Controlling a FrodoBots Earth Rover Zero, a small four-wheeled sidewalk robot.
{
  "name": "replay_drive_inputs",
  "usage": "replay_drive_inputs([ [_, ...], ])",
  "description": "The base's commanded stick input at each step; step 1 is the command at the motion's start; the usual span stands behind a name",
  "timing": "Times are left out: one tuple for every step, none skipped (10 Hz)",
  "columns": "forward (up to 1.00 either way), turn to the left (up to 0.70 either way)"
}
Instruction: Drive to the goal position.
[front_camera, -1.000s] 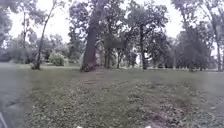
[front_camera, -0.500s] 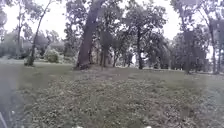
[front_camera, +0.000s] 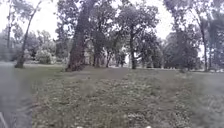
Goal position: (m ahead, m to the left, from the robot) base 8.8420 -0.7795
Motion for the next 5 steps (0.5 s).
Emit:
replay_drive_inputs([
  [0.70,-0.14],
  [0.70,-0.14],
  [0.70,-0.14],
  [0.70,-0.14],
  [0.70,-0.14],
])
